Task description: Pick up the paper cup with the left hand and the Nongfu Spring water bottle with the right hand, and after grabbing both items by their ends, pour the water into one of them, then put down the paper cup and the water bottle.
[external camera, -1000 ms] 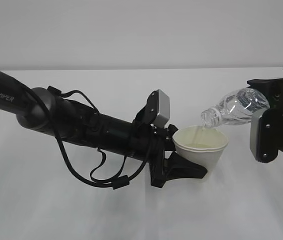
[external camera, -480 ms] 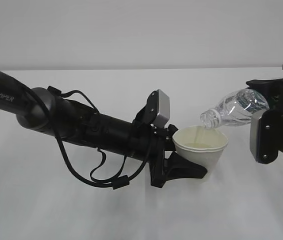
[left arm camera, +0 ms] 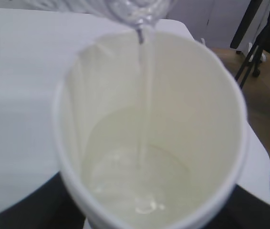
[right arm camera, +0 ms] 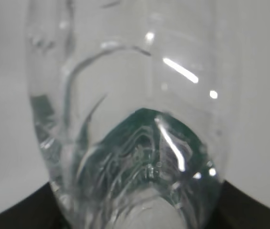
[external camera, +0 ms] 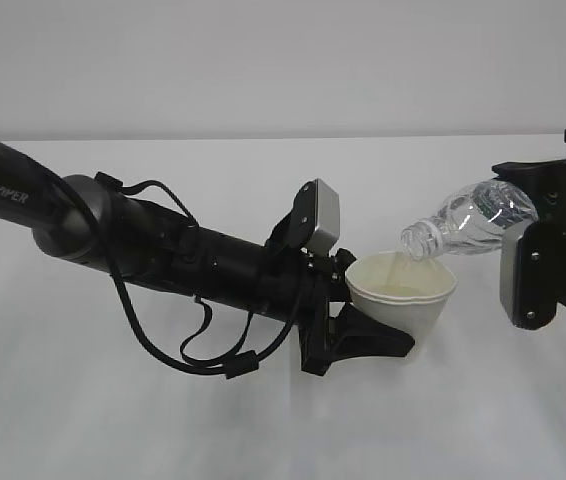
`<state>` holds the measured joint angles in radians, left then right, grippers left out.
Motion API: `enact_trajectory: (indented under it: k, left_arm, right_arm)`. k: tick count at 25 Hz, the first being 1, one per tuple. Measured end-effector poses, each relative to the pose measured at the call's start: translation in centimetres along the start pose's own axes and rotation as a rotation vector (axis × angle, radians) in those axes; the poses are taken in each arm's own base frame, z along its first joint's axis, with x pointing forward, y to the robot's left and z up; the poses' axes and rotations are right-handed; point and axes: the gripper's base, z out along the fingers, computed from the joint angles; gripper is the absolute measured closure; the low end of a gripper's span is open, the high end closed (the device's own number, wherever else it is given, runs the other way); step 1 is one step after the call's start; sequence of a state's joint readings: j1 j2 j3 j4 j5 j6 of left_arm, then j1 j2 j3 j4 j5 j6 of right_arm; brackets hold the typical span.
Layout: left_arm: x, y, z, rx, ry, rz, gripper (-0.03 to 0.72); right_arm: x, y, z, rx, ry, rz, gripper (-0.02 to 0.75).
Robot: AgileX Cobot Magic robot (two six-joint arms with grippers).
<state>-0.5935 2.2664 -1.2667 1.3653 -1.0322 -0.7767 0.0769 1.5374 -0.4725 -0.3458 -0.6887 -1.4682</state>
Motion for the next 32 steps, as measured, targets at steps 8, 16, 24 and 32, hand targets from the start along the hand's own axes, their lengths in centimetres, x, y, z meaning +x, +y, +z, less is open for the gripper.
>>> enact_trajectory:
  k: [8,16,24,32]
  left_arm:
    - [0.0,0.0,0.0,0.0,0.0,0.0,0.262]
    - [0.0,0.0,0.0,0.0,0.0,0.0,0.262]
    - [0.0,0.0,0.0,0.0,0.0,0.0,0.262]
    - [0.0,0.0,0.0,0.0,0.0,0.0,0.262]
  right_arm:
    - [0.0,0.0,0.0,0.0,0.0,-0.002,0.339]
    - [-0.01,0.0,0.0,0.0,-0.001,-0.005,0.354]
    - [-0.01,0.01,0.0,-0.002,-0.001,-0.007,0.362]
    - [-0.01,0.02,0.0,-0.002,-0.002,-0.016,0.362]
